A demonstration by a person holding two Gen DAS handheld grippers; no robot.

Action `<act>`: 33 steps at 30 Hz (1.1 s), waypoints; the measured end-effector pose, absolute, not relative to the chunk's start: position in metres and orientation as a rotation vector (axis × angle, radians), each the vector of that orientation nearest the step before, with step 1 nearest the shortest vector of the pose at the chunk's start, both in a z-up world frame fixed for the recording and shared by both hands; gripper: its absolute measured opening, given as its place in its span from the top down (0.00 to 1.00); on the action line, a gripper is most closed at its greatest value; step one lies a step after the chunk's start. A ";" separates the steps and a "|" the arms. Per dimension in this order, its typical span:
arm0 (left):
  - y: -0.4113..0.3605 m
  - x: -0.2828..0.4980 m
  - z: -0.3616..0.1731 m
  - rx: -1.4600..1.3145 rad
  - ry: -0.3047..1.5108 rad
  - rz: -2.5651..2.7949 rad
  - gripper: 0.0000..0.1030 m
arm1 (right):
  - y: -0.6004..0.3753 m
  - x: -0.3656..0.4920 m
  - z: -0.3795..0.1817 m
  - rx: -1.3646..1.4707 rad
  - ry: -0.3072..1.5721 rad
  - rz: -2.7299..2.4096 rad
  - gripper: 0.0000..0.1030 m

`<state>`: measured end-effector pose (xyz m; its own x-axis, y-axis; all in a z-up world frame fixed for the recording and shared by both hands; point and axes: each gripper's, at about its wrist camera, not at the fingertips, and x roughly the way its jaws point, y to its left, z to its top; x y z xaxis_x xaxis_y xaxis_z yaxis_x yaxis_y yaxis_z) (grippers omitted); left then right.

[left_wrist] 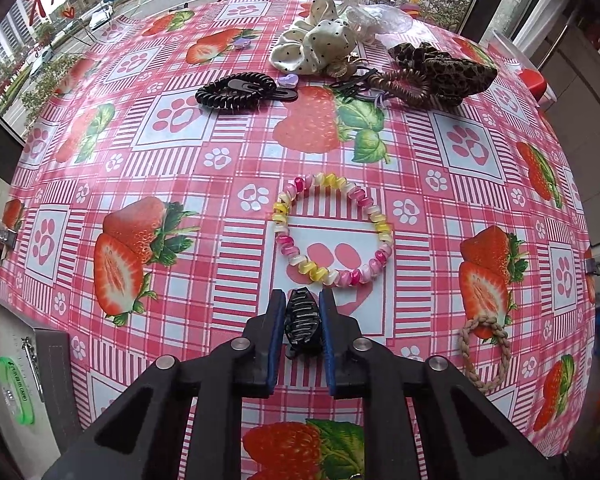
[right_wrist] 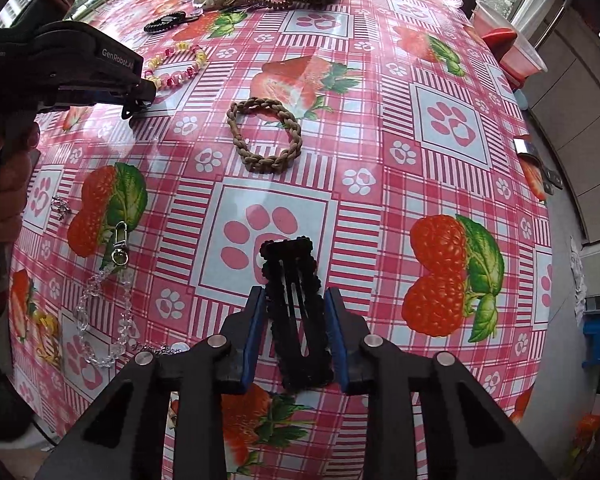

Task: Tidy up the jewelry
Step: 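Grasp the black claw clip with the left tool while the right tool grasps the black snap clip, then carry the black claw clip to the tray while the right tool carries the snap clip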

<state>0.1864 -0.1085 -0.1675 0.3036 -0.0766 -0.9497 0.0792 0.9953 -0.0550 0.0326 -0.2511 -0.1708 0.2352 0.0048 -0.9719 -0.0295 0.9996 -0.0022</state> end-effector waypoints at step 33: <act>0.020 0.070 -0.104 -0.043 1.198 -0.107 0.77 | -0.222 0.036 -0.121 0.255 1.288 0.142 0.69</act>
<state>0.0702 0.0195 -0.1043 0.3600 -0.1060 -0.9269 0.0605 0.9941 -0.0902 0.0356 -0.2218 -0.1208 0.2760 0.2459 -0.9292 0.0373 0.9633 0.2660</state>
